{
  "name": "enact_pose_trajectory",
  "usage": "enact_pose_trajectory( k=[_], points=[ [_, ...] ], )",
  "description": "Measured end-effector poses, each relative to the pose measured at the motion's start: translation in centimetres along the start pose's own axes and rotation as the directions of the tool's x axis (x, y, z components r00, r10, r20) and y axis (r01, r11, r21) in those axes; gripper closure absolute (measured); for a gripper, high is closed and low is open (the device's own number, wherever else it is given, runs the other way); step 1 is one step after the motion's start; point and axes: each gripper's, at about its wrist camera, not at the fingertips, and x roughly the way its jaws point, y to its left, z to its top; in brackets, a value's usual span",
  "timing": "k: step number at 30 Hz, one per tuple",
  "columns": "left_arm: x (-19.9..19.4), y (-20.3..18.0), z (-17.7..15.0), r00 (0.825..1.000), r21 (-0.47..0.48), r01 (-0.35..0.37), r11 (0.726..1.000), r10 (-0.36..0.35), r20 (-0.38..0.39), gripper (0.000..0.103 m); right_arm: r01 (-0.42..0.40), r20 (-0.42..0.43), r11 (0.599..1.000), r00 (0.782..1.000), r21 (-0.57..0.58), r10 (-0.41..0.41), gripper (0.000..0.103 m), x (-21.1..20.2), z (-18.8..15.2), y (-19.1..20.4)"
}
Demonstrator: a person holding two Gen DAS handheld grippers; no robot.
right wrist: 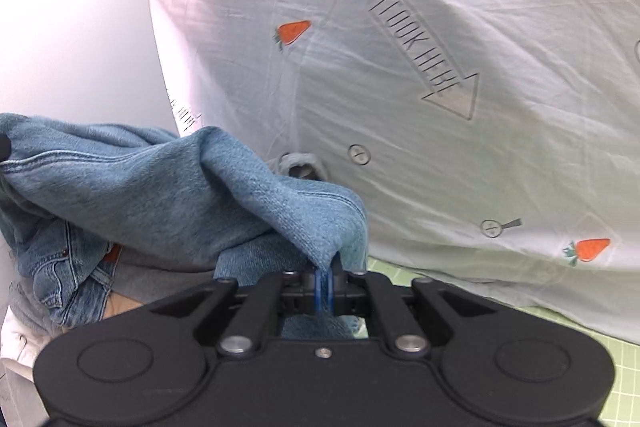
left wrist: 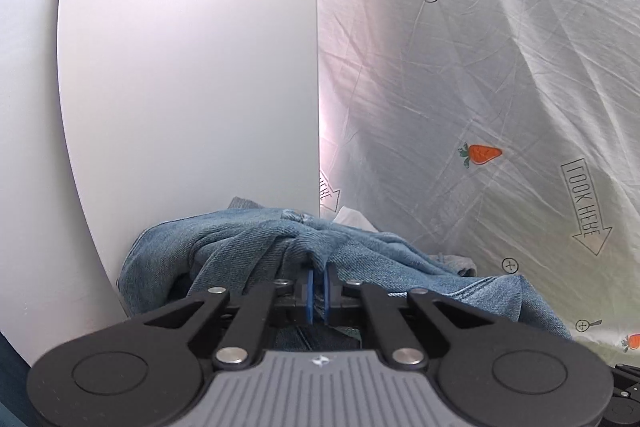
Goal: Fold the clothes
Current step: 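Pull the blue jeans out of the pile with both grippers onto the table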
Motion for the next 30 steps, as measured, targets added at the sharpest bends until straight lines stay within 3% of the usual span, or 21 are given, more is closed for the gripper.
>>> enact_pose_trajectory(
  k=[4, 9, 17, 21, 27, 30],
  points=[
    [-2.4, -2.3, -1.0, 0.999, 0.038, 0.052, 0.998, -0.052, -0.009, 0.100, 0.059, 0.023, 0.997, 0.998, 0.049, -0.060, 0.099, -2.8, -0.8, -3.1],
    [-3.9, -4.9, -4.6, 0.985, 0.048, 0.136, 0.989, -0.131, -0.111, 0.100, 0.129, -0.008, 0.984, 0.992, 0.125, -0.129, 0.099, -5.5, -4.2, -6.9],
    [-5.4, -9.1, -13.0, 0.939, 0.120, 0.197, 0.973, -0.152, -0.307, 0.100, 0.228, -0.149, 0.949, 0.969, 0.220, -0.198, 0.099, -8.9, -12.1, -13.2],
    [-7.7, -11.0, -16.1, 0.920, 0.153, 0.239, 0.959, -0.173, -0.351, 0.100, 0.270, -0.191, 0.934, 0.955, 0.235, -0.228, 0.099, -10.7, -14.7, -15.9],
    [-11.0, -15.0, -18.2, 0.897, 0.180, 0.312, 0.933, -0.227, -0.379, 0.101, 0.337, -0.230, 0.908, 0.931, 0.249, -0.282, 0.099, -14.2, -17.9, -19.7],
    [-12.4, -17.3, -19.4, 0.877, 0.180, 0.356, 0.917, -0.262, -0.402, 0.101, 0.370, -0.241, 0.893, 0.919, 0.255, -0.312, 0.099, -16.3, -19.3, -21.9]
  ],
)
